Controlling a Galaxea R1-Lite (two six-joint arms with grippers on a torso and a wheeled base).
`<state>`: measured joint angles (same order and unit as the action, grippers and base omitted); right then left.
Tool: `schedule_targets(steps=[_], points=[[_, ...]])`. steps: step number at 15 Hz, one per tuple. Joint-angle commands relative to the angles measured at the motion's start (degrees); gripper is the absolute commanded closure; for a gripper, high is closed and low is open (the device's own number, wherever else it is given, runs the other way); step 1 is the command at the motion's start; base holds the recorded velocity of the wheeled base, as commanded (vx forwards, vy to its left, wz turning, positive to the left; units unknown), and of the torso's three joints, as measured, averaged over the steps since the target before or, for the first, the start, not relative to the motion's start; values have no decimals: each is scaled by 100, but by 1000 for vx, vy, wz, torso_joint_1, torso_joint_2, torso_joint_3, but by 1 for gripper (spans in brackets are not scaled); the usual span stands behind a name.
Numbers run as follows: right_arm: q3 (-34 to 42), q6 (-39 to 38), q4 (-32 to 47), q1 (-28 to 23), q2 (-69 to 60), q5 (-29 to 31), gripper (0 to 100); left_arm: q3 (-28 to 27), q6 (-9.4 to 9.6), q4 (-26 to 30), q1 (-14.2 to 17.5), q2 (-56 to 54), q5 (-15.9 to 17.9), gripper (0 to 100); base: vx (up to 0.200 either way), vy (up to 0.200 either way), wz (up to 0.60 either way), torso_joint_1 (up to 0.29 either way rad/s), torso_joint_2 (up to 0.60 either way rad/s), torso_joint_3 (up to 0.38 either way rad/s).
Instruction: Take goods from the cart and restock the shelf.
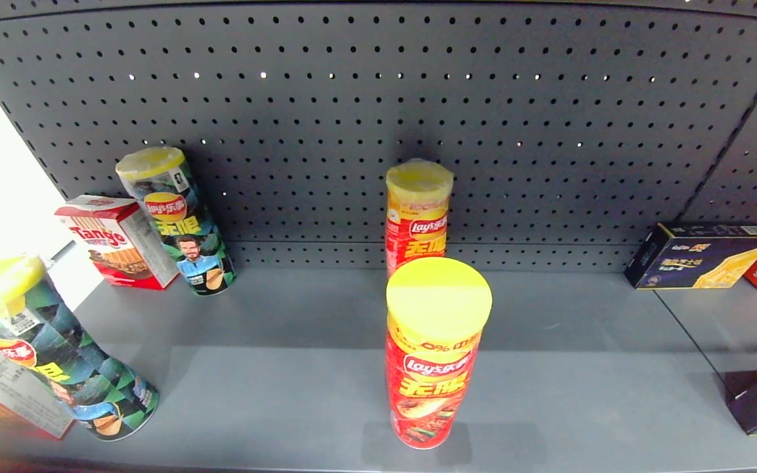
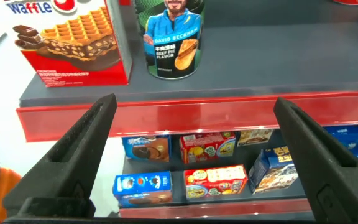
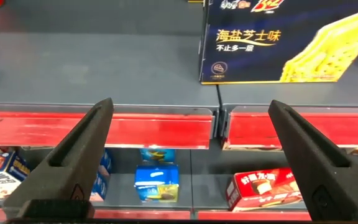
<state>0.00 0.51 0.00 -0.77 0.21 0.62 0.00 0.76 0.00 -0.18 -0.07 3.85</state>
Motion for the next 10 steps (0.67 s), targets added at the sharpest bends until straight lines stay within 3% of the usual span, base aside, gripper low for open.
schedule_targets(steps=[1, 7, 8, 10], points=[[0, 2, 0, -2, 14, -1, 0, 0, -14, 0, 1, 7, -7, 0, -200, 0, 0, -2, -2, 7], [0, 2, 0, -2, 14, -1, 0, 0, -5, 0, 1, 7, -7, 0, 0, 0, 0, 0, 0, 0], [0, 2, 0, -2, 14, -1, 0, 0, -5, 0, 1, 7, -7, 0, -200, 0, 0, -2, -7, 7], [0, 2, 0, -2, 14, -1, 0, 0, -5, 0, 1, 7, -7, 0, 0, 0, 0, 0, 0, 0]])
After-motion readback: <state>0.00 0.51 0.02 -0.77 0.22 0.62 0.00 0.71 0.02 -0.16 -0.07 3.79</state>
